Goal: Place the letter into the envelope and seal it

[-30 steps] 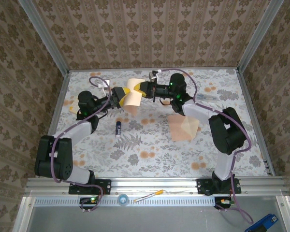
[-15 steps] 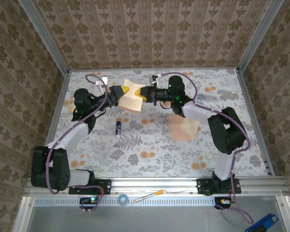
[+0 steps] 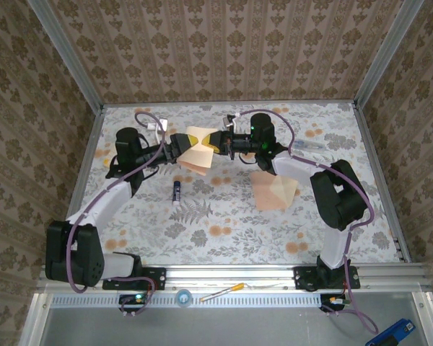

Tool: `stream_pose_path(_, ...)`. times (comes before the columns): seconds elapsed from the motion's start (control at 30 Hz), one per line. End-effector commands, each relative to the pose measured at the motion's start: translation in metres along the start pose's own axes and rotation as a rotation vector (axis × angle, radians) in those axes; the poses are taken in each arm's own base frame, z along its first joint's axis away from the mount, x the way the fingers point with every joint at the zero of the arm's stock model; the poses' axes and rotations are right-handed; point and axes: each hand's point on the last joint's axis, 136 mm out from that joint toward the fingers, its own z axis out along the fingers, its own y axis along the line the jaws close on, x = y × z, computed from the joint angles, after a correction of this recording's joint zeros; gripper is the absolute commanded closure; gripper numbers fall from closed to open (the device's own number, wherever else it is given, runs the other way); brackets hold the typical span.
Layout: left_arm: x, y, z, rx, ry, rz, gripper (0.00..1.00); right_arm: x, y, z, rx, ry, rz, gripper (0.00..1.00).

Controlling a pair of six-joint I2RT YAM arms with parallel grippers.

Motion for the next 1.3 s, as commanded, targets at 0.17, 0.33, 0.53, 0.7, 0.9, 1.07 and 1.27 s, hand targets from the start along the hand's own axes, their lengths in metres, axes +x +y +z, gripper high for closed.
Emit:
stream_pose_path(0.17, 0.001, -0.009, -0.001, -0.011, 0.016, 0.073, 0.11, 0.004, 0.024, -0.001, -0.032, 0.012, -0.063, 1.00)
stream_pose_path(0.33, 0.000, -0.006, -0.001, -0.014, 0.016, 0.072, 0.21, 0.005, 0.031, -0.003, -0.038, 0.011, -0.072, 1.00)
stream_pose_path(0.53, -0.002, -0.007, -0.001, -0.010, 0.013, 0.071, 0.39, 0.007, 0.034, -0.005, -0.037, 0.011, -0.080, 1.00)
stream_pose_path(0.7, -0.002, -0.008, -0.001, -0.011, 0.013, 0.069, 0.59, 0.008, 0.034, -0.006, -0.036, 0.007, -0.081, 1.00)
stream_pose_path(0.9, -0.003, -0.008, 0.000, -0.011, 0.011, 0.072, 0.72, 0.008, 0.034, -0.007, -0.030, 0.005, -0.084, 1.00)
stream_pose_path(1.07, -0.004, -0.008, -0.001, -0.012, 0.008, 0.075, 0.77, 0.006, 0.036, -0.010, -0.022, -0.002, -0.093, 0.97)
stream_pose_path(1.27, -0.005, -0.009, -0.002, -0.013, 0.002, 0.082, 0.81, -0.001, 0.043, -0.023, -0.015, -0.034, -0.111, 0.83)
